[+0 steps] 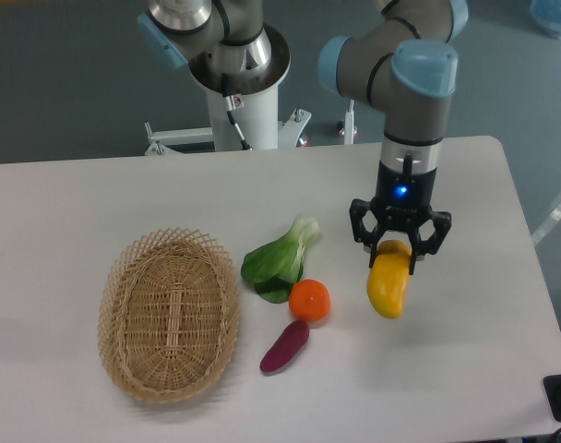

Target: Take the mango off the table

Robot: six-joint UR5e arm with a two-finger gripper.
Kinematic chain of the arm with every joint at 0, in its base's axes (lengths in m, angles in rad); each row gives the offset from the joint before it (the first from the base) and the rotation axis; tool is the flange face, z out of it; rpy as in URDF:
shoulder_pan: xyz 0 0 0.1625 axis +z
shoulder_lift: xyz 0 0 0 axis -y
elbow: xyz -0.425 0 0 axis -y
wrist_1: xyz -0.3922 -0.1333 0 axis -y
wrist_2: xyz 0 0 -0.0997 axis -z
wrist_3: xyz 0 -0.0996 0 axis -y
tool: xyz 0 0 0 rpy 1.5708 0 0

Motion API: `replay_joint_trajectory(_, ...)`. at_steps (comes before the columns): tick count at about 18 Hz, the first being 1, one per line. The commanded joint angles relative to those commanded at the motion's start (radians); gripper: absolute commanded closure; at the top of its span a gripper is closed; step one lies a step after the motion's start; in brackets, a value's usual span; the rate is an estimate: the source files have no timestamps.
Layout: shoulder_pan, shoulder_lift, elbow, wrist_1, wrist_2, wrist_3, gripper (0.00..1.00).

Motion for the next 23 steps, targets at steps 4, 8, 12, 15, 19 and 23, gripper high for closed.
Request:
replay_joint_trajectory(4, 0.002, 0.000, 0.012, 0.000, 0.002, 0.006, 0.51)
replay_joint_trajectory(8, 0.002, -0.002, 0.012, 0.002, 0.003, 0.006, 0.51)
replay_joint_trajectory(12, 0.003, 0.000, 0.012, 0.003, 0.003, 0.008, 0.51)
replay_joint_trajectory(15, 0.003, 0.006, 0.012, 0.002, 0.003, 0.005, 0.51)
replay_joint_trajectory(19, 0.002, 0.011, 0.014, 0.002, 0.002, 0.005, 0.51)
replay_joint_trajectory(23, 0.002, 0.011, 0.014, 0.003, 0.002, 0.003, 0.51)
